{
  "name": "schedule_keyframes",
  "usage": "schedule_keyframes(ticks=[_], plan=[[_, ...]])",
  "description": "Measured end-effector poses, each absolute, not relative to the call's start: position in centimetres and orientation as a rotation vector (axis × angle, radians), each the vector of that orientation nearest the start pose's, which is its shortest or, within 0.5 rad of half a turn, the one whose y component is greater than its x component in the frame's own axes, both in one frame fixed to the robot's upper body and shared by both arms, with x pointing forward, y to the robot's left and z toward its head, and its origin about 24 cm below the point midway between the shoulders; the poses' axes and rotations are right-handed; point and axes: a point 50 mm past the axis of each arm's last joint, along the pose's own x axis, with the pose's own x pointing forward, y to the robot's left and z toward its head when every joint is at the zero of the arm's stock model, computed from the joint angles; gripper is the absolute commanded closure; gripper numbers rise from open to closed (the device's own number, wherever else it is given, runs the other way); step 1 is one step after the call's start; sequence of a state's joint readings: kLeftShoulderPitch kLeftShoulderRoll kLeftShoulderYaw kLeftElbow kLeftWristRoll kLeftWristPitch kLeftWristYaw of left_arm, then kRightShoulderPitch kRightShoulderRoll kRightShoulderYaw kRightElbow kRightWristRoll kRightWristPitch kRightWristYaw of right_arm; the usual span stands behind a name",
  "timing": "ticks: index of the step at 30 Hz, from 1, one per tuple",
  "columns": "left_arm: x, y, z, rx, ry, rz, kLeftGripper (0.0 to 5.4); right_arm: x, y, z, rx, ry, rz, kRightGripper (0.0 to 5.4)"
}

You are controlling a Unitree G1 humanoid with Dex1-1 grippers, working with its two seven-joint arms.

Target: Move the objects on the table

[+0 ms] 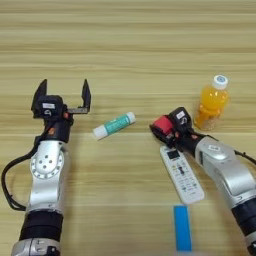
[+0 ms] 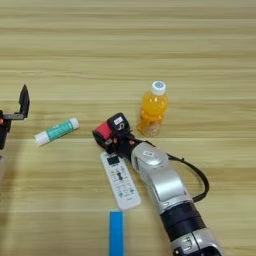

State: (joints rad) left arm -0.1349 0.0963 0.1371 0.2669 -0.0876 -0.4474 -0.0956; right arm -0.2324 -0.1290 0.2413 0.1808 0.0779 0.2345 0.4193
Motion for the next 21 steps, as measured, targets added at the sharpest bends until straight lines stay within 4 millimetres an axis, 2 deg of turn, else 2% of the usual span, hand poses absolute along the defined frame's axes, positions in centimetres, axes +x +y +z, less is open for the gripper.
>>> schedule_keyframes(ticks=[10, 15, 17, 21], plan=[[27.1, 19.0, 6.0, 0.024, -0.321, 0.027, 0.00, 27.9, -8.7, 4.2, -0.118, 0.157, 0.687, 1.08], [27.1, 19.0, 6.0, 0.024, -0.322, 0.028, 0.00, 27.7, -8.8, 5.7, -0.134, 0.092, 0.707, 0.42], [27.1, 19.0, 6.0, 0.024, -0.324, 0.028, 0.00, 27.5, -8.8, 6.9, -0.139, 0.043, 0.728, 0.16], [27.1, 19.0, 5.9, 0.025, -0.323, 0.030, 0.00, 27.1, -8.8, 8.6, -0.128, -0.017, 0.749, 0.03]])
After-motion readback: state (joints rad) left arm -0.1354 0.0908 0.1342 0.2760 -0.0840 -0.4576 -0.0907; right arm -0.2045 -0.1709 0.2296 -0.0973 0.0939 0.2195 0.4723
